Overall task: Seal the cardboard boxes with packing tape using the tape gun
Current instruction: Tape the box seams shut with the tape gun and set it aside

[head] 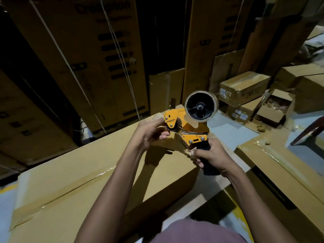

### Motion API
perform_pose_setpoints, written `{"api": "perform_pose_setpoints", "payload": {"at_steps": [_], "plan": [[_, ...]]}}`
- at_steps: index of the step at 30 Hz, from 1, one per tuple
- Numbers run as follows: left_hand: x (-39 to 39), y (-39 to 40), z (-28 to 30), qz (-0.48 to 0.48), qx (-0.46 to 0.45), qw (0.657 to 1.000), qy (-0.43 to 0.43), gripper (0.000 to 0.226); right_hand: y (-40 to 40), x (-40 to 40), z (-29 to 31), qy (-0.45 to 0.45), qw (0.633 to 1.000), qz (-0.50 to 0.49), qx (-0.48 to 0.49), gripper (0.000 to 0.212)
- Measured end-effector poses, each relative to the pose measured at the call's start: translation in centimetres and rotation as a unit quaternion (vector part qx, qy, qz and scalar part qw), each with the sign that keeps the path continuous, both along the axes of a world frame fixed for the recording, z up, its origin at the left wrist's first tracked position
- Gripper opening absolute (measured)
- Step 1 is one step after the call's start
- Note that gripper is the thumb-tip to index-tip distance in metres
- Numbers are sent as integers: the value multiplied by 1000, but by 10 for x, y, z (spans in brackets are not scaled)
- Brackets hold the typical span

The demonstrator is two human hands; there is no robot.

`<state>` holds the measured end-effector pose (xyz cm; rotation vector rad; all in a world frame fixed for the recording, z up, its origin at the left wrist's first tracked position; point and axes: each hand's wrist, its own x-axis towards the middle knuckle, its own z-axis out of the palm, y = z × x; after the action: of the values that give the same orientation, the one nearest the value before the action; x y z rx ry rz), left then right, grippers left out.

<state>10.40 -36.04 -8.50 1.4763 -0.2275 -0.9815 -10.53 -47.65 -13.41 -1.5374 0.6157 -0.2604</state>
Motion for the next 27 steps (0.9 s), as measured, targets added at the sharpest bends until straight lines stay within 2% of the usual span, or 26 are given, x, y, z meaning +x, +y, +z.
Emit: {"api": "perform_pose_setpoints", "payload": {"at_steps": [3, 5, 8, 12, 15, 19, 22, 27], "plan": [[24, -24, 12, -66, 67, 995, -31, 8, -15, 15, 3, 4, 1000, -10, -3, 8], [43, -41, 19, -111, 130, 984, -52, 7, -25, 27, 7, 7, 1000, -25, 11, 2], [69, -65, 26, -146, 212, 961, -98, 9, -43, 47, 13, 14, 999, -42, 15, 8], [101, -95, 24, -116, 235, 950, -169, 16, -63, 72, 14, 48, 997, -47, -37, 6], [117, -110, 9, -92, 262, 919, -280, 11, -65, 93, 4, 87, 993, -56, -62, 8], [131, -120, -14, -77, 286, 885, -358, 14, -53, 112, -10, 118, 988, -76, -59, 12], [136, -124, -30, -70, 285, 878, -379, 18, -53, 117, -14, 120, 986, -91, -68, 12], [139, -129, -51, -78, 279, 886, -363, 26, -54, 119, -18, 146, 979, -99, -101, 17]]}}
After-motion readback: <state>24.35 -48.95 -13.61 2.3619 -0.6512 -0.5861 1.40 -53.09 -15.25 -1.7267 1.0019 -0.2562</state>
